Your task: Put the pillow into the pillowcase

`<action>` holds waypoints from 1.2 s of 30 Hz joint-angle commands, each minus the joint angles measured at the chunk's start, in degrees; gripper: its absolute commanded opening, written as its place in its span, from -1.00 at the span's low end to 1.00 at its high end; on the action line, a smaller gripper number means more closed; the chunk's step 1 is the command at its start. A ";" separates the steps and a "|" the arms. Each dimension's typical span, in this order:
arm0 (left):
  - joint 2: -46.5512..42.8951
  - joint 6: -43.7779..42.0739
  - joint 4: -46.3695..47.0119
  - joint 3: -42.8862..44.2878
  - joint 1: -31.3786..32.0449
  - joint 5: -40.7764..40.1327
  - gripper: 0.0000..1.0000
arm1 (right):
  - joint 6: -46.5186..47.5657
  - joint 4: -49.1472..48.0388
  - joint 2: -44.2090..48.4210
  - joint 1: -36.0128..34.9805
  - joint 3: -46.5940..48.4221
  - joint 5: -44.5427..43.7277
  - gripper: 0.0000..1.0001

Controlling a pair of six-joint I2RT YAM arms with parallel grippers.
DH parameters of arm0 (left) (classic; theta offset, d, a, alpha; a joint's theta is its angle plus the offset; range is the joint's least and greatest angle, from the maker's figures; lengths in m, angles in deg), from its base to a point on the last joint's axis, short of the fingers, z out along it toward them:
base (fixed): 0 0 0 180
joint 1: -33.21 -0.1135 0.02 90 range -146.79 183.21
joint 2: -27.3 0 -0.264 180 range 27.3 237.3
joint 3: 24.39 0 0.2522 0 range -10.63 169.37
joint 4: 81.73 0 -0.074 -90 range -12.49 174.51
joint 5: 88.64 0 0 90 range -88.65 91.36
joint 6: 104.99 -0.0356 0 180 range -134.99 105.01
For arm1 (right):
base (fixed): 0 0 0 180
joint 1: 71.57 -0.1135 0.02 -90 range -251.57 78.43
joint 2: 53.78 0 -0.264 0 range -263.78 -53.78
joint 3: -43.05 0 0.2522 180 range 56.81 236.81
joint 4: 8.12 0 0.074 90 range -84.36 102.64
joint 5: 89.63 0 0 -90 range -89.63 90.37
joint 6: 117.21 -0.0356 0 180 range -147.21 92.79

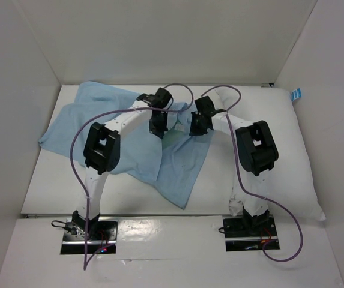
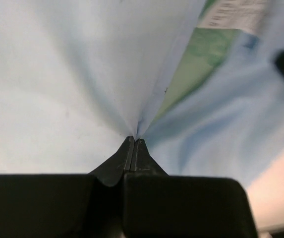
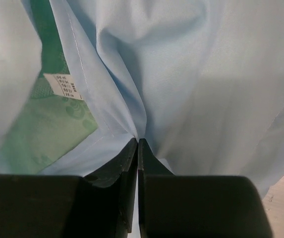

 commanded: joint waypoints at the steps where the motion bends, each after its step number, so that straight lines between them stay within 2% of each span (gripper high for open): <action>1: -10.89 -0.91 -1.23 1.67 -3.23 4.94 -1.00 | 1.65 -0.76 3.24 0.38 -0.01 0.23 -0.83; 3: -13.87 -1.53 -0.36 0.35 -5.42 11.45 -1.00 | 2.18 0.99 4.90 -0.23 1.65 0.23 -0.47; 6: -15.12 -1.54 0.27 -0.27 -6.66 15.93 -1.00 | 3.41 4.16 8.85 -0.76 4.81 -1.78 0.52; 7: -15.12 -2.06 0.27 -0.27 -7.28 16.91 -1.00 | 3.41 5.13 10.09 -0.76 5.87 -3.01 0.60; 10: -15.12 -2.06 0.79 -0.27 -7.81 20.34 -1.00 | 4.03 8.82 14.83 -0.76 10.09 -6.60 0.76; 13: -15.12 -2.06 0.79 -0.79 -7.81 21.83 -1.00 | 5.17 14.51 18.00 -0.76 14.47 -12.75 0.79; 17: -16.62 -1.01 2.72 -3.43 -8.95 24.03 -1.00 | 5.17 22.71 18.01 0.64 17.75 -32.93 0.86; 20: -17.50 -1.01 2.73 -4.05 -8.95 24.56 -1.00 | 5.17 26.48 13.99 2.22 18.36 -42.00 0.95; 23: -18.02 -1.01 2.73 -4.05 -8.95 25.09 -1.00 | 5.17 25.98 9.94 3.72 16.44 -42.75 0.95; 24: -18.63 -1.01 2.73 -4.05 -9.47 25.09 -1.00 | 5.17 24.93 9.14 3.72 15.38 -40.92 0.93; 26: -19.34 -1.01 2.73 -4.05 -9.48 25.09 -1.00 | 5.17 22.90 7.64 5.21 13.71 -37.66 0.76; 27: -20.04 -1.01 2.73 -4.57 -10.00 25.09 -1.00 | 5.96 21.33 6.51 5.22 13.18 -34.34 0.30; 29: -20.74 -1.01 2.73 -5.19 -10.01 25.09 -1.00 | 6.66 20.79 6.49 5.74 13.18 -32.82 -0.26; 30: -20.75 -1.01 2.73 -5.19 -10.53 25.09 -1.00 | 6.67 20.09 6.49 5.74 14.22 -31.25 -0.79; 31: -21.36 -1.53 2.73 -5.71 -10.53 25.09 -1.00 | 7.45 20.08 7.10 5.74 14.93 -31.23 -0.96; 36: -22.50 -1.54 2.73 -5.72 -11.59 26.23 -1.00 | 14.20 15.96 13.25 5.22 18.27 -22.03 -1.00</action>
